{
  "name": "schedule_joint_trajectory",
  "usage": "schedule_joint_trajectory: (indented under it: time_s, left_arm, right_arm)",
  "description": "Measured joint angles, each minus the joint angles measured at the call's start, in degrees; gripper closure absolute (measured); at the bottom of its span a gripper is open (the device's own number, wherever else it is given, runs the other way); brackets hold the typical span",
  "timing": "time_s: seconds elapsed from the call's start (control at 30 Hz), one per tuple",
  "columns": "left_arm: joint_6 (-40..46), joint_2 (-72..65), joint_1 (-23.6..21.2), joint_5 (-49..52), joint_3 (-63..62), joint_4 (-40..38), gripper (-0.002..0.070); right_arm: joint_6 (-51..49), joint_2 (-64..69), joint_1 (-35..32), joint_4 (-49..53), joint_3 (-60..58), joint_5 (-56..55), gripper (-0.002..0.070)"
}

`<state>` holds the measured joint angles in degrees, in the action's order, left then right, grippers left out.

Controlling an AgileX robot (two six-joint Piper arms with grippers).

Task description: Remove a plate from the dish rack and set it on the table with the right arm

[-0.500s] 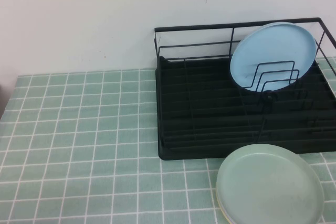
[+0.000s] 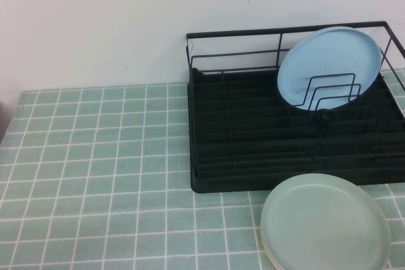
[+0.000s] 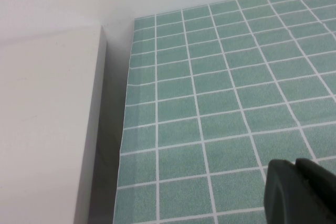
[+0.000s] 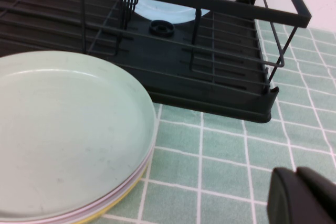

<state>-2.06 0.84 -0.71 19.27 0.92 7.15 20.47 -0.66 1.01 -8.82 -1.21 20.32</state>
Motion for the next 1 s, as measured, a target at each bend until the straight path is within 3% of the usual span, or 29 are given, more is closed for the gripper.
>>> schedule_joint_trajectory:
  time_s: [0.8, 1.0]
  left_arm:
    - [0.0, 0.0, 0.0, 0.0, 0.0, 0.0, 0.0678]
    - [0.0, 0.0, 0.0, 0.0, 0.0, 0.0, 0.0678]
  right_arm:
    - [0.0, 0.0, 0.0, -0.1, 0.0, 0.0, 0.0678]
    - [0.0, 0.0, 0.0, -7.5, -0.3, -1.7, 0.0678]
